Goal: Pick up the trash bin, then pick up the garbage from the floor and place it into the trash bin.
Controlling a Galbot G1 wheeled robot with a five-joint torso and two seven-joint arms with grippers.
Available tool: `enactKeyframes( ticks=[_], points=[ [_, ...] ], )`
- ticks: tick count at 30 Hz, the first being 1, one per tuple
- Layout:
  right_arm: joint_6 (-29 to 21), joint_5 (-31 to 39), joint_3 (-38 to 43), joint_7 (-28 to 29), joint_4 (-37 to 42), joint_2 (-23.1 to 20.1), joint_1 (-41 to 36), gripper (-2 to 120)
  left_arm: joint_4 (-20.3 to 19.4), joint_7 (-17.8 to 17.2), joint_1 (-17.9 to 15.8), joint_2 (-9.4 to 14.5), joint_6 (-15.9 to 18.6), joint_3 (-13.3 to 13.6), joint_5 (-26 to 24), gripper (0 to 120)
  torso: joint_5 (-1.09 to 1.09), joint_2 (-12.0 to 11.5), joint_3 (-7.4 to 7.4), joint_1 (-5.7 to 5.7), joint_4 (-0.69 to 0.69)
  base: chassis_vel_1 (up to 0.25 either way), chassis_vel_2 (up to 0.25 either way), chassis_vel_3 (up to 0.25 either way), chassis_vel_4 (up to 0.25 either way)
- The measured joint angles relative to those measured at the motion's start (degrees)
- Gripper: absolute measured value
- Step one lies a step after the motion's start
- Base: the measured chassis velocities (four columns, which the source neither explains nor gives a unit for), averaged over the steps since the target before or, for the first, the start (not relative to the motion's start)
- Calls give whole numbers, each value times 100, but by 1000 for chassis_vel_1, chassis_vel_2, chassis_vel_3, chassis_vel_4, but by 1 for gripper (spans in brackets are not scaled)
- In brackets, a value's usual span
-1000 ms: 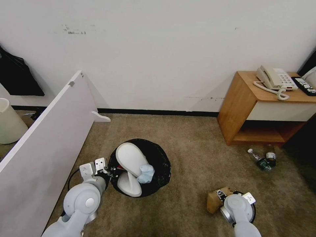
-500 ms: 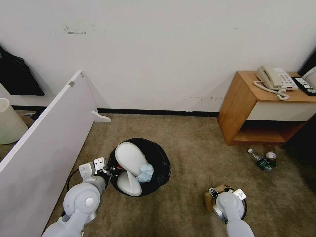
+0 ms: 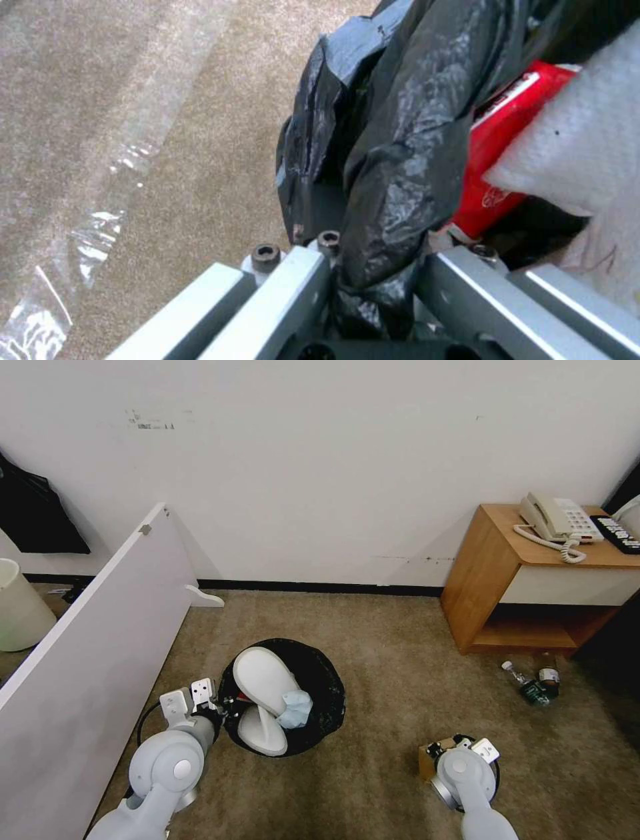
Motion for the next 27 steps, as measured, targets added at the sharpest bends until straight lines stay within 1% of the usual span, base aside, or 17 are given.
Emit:
enactKeyframes(
  ticks=[2,3,4,5,6,7,13,21,26,27],
  points=[
    [-4,26,-16,11,82,-34,-36,17,0,0,4,-3,0,1,7,0,0,0,0,0,0,0,0,0,0],
    [-6,47,-21,12,129,-64,-53,9,0,0,6,-4,-1,4,16,0,0,0,0,0,0,0,0,0,0],
    [-6,47,-21,12,129,-64,-53,9,0,0,6,-4,-1,4,16,0,0,0,0,0,0,0,0,0,0],
    [-7,58,-21,12,139,-83,-57,4,0,0,8,-6,-2,9,20,0,0,0,0,0,0,0,0,0,0],
    [-7,58,-21,12,139,-83,-57,4,0,0,8,-6,-2,9,20,0,0,0,0,0,0,0,0,0,0],
    [-8,62,-21,11,140,-95,-58,0,0,0,8,-9,-2,13,25,0,0,0,0,0,0,0,0,0,0],
    [3,99,7,-48,90,-221,-4,0,0,23,19,9,-2,41,62,0,0,0,0,0,0,0,0,0,0],
    [36,207,71,-47,347,-394,-120,0,-1,44,2,40,-2,75,87,0,0,0,0,0,0,0,0,0,0],
    [57,247,120,-38,630,-506,-291,0,-21,67,22,46,3,98,105,0,0,0,1,-1,1,0,0,0,0],
    [59,266,132,-28,798,-584,-389,0,-24,78,17,63,9,117,107,0,1,0,1,0,1,0,0,0,0]
  ],
)
